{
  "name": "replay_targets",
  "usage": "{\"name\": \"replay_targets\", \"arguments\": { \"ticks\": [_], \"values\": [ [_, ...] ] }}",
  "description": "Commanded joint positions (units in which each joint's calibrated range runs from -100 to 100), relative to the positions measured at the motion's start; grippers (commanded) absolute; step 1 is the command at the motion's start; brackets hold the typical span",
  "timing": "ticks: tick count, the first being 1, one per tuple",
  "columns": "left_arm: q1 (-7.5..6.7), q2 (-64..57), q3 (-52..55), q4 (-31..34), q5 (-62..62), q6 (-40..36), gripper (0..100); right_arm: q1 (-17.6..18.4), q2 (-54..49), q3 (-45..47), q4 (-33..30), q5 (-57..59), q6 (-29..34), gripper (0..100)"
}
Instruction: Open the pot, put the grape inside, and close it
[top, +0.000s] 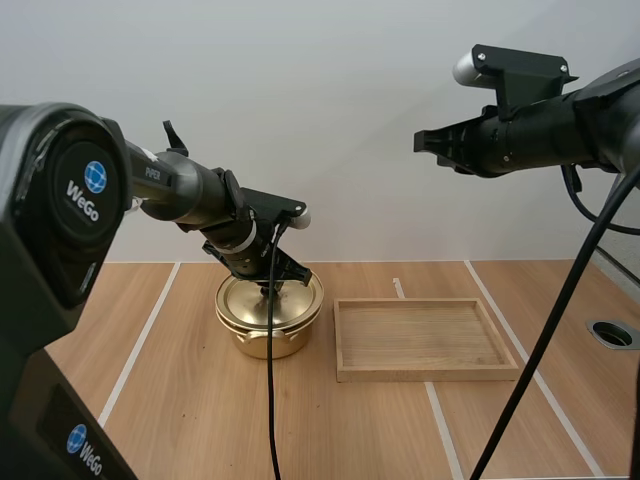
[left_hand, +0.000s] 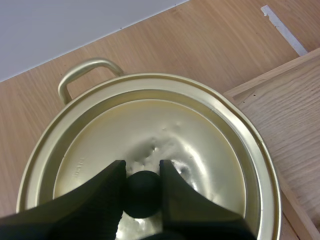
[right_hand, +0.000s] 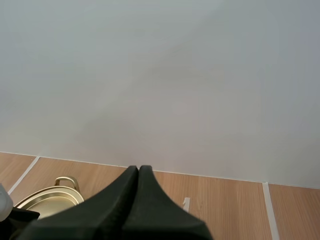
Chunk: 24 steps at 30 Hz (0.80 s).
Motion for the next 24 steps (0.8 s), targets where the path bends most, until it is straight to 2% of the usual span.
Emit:
{"name": "replay_targets", "arguments": {
  "ticks": [1, 7, 9, 11, 12, 14, 15, 24],
  "values": [
    [-0.15, 0.0, -0.2, -0.7, -0.4, 0.0, 0, -0.3, -0.8, -0.4, 0.7, 1.5, -0.4, 0],
    [-0.15, 0.0, -0.2, -0.3, 0.6, 0.0, 2, -0.3, -0.8, -0.4, 1.6, 1.5, -0.4, 0],
    [-0.15, 0.0, -0.2, 0.5, 0.6, 0.0, 13, -0.3, -0.8, -0.4, 1.6, 1.7, -0.4, 0],
    [-0.15, 0.0, -0.2, 1.2, 0.6, 0.0, 34, -0.3, -0.8, -0.4, 1.6, 1.7, -0.4, 0],
    [-0.15, 0.0, -0.2, 1.4, 0.6, 0.0, 51, -0.3, -0.8, -0.4, 1.6, 1.7, -0.4, 0],
    [-0.15, 0.0, -0.2, 1.8, 0.6, 0.0, 96, -0.3, -0.8, -0.4, 1.6, 1.7, -0.4, 0],
    [-0.15, 0.0, -0.2, 1.8, 0.6, 0.0, 100, -0.3, -0.8, -0.4, 1.6, 1.7, -0.4, 0],
    [-0.15, 0.0, -2.3, 2.4, 3.7, 0.0, 100, -0.3, -0.8, -0.4, 1.7, 1.9, -0.4, 0]
  ]
}}
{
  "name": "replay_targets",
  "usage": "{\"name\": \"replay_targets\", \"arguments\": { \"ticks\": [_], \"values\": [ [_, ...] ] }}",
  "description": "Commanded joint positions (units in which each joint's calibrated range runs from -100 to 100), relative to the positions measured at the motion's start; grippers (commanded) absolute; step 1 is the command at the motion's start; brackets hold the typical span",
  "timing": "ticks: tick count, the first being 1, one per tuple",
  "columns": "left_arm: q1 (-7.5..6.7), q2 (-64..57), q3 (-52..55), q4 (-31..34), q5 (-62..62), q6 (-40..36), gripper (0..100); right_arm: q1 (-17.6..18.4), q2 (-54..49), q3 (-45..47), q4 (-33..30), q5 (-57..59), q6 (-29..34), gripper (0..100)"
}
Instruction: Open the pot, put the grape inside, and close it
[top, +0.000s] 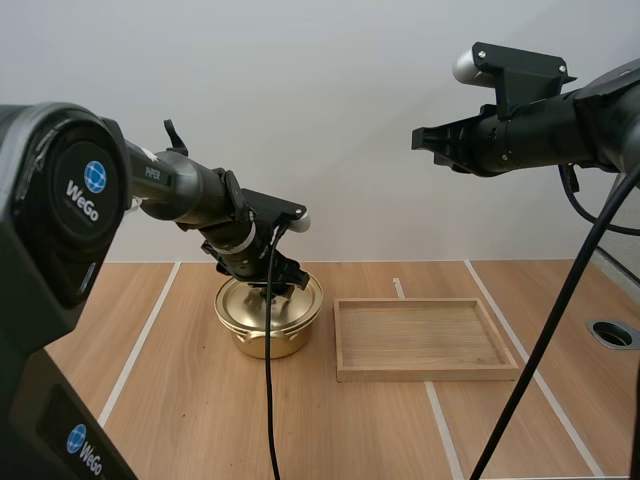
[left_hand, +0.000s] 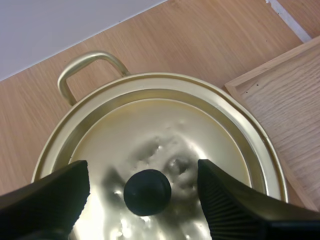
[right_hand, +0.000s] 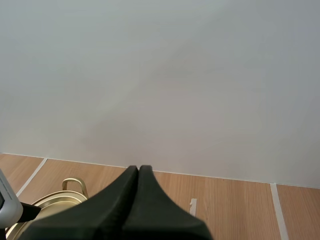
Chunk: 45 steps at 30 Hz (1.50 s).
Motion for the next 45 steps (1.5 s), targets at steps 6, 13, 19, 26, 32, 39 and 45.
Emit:
{"name": "replay_targets", "arguments": {
  "ticks": [6, 13, 19, 26, 32, 39, 45],
  "values": [
    [-0.15, -2.6, -11.7, 1.2, 12.9, -0.2, 100, -0.3, -0.8, -0.4, 0.3, 0.7, -0.4, 0],
    [-0.15, -10.1, -28.3, 8.0, 21.0, -2.9, 100, -0.3, -0.8, -0.4, 0.3, 0.9, -0.4, 0],
    [-0.15, -16.0, -39.5, 13.1, 26.6, -5.0, 100, -0.3, -0.8, -0.4, 0.5, 0.9, -0.2, 0],
    [-0.15, -20.1, -46.1, 13.2, 32.5, -6.0, 100, -0.3, -0.8, -0.4, 0.8, 1.4, -0.1, 0],
    [-0.15, -23.1, -46.9, 15.4, 34.2, -6.9, 34, -0.3, -0.8, -0.4, 0.8, 2.6, -0.1, 0],
    [-0.15, -26.8, -46.9, 15.4, 32.5, -9.6, 0, -0.3, -0.8, -0.4, 1.8, 2.9, -0.1, 0],
    [-0.15, -31.1, -46.9, 15.8, 32.7, -9.2, 0, -0.3, -0.9, -0.4, 2.7, 3.5, 6.6, 0]
  ]
}}
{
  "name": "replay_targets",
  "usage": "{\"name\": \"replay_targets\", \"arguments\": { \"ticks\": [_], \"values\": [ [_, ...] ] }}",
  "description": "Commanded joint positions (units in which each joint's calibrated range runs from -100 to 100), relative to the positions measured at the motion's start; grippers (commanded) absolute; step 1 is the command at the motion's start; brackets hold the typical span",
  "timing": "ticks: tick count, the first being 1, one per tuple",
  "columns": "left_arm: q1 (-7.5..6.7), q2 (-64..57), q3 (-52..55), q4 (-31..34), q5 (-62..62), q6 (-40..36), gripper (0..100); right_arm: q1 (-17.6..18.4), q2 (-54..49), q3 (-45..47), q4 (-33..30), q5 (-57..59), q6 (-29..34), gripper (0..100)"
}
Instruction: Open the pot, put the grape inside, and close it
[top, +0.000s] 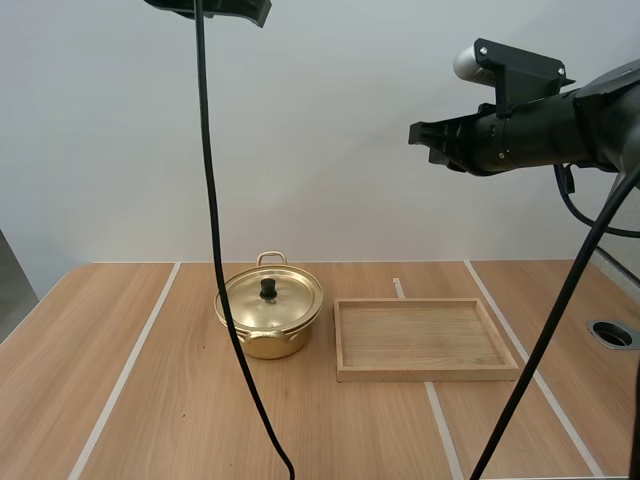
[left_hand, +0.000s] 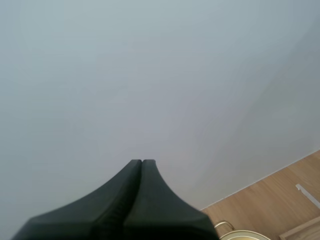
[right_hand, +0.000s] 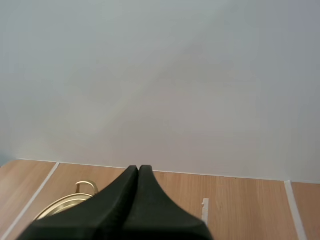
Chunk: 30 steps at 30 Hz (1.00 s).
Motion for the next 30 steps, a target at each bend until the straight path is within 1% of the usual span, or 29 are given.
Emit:
{"name": "replay_targets", "arguments": {
  "ticks": [1, 2, 3, 4, 5, 6, 7, 10, 13, 15, 16, 18, 21, 23, 26, 30],
  "values": [
    [-0.15, -2.3, -0.5, -0.3, -1.3, -2.3, 0, -0.3, -0.9, -0.4, 0.9, 2.1, 5.5, 0],
    [-0.15, -2.7, -0.5, -0.3, -1.2, -4.6, 0, -0.3, -0.9, -0.4, 0.8, 2.5, 7.3, 0],
    [-0.15, -2.9, -0.5, -0.3, -0.7, -5.3, 0, -0.3, -1.0, -0.4, 1.6, 2.4, 7.3, 0],
    [-0.15, -3.2, -0.5, -0.3, -0.7, -5.3, 0, -0.3, -1.0, -0.6, 2.7, 3.1, 5.4, 0],
    [-0.15, -3.4, -0.5, -0.3, -0.7, -5.3, 0, 0.0, -1.2, -1.5, 2.7, 5.8, 1.9, 0],
    [-0.15, -3.4, -0.5, 0.9, -0.7, -6.9, 0, 0.6, -1.4, -2.2, 1.7, 7.9, 0.4, 0],
    [-0.15, -3.4, -0.2, 2.6, -0.7, -9.9, 0, 1.3, -2.1, -2.5, 0.4, 7.9, 0.9, 0],
    [-0.15, -4.1, 1.9, 8.2, -3.7, -18.1, 0, 4.3, -5.5, -2.6, -2.3, -0.9, 1.7, 0],
    [-0.15, -5.7, 6.2, 12.8, -9.2, -22.0, 0, 8.6, -9.0, -2.6, -11.0, -14.6, 7.9, 0],
    [-0.15, -7.3, 9.9, 14.7, -13.0, -23.5, 0, 11.7, -10.4, -2.6, -21.1, -21.5, 15.8, 0],
    [-0.15, -8.1, 11.9, 15.4, -14.4, -24.5, 0, 12.9, -10.6, -2.6, -26.6, -23.2, 19.2, 0],
    [-0.15, -10.3, 16.2, 16.4, -16.9, -26.5, 0, 14.0, -11.1, -2.3, -36.9, -24.4, 27.6, 0],
    [-0.15, -13.8, 22.7, 17.9, -20.6, -30.7, 0, 14.0, -13.1, -0.4, -48.3, -27.1, 37.3, 0],
    [-0.15, -16.5, 27.0, 18.3, -23.1, -31.9, 0, 14.0, -16.0, 2.7, -51.3, -30.6, 38.9, 0],
    [-0.15, -21.0, 33.8, 18.5, -24.8, -32.0, 0, 14.0, -21.6, 7.7, -51.7, -33.7, 37.5, 0],
    [-0.15, -28.3, 43.3, 19.2, -27.1, -33.2, 0, 14.0, -29.7, 14.1, -51.7, -33.9, 36.2, 0]
  ]
}}
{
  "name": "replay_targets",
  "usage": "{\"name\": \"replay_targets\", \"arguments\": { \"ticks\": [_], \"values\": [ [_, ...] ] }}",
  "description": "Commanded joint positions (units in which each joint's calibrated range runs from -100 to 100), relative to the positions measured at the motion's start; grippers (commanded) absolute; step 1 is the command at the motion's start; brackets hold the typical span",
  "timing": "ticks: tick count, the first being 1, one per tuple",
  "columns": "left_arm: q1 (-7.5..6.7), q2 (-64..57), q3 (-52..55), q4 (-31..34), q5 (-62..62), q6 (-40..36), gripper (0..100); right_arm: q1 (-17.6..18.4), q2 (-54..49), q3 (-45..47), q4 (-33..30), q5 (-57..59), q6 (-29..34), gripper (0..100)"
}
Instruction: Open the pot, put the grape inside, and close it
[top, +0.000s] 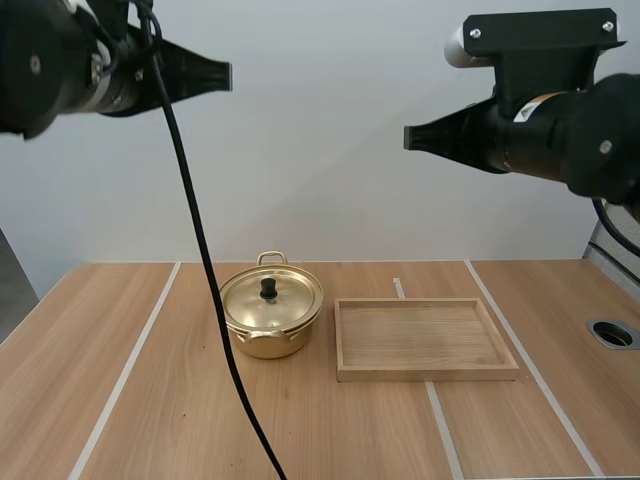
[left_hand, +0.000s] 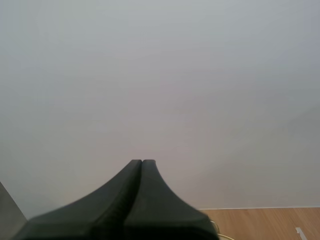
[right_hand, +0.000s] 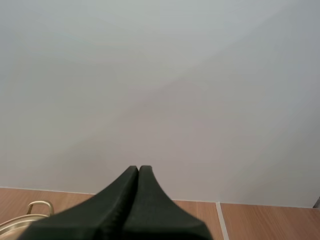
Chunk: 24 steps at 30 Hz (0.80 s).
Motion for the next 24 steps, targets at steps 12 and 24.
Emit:
{"name": "replay_targets", "arguments": {
  "ticks": [12, 24],
  "values": [
    [0.73, -29.6, 30.4, 6.1, 0.9, -5.8, 0, 0.1, -23.4, 23.1, -0.9, 5.7, -0.6, 0],
    [1.36, -42.2, 50.2, 7.7, -18.8, -5.4, 0, -0.2, -34.8, 41.7, -1.8, -13.6, -2.4, 0]
  ]
}}
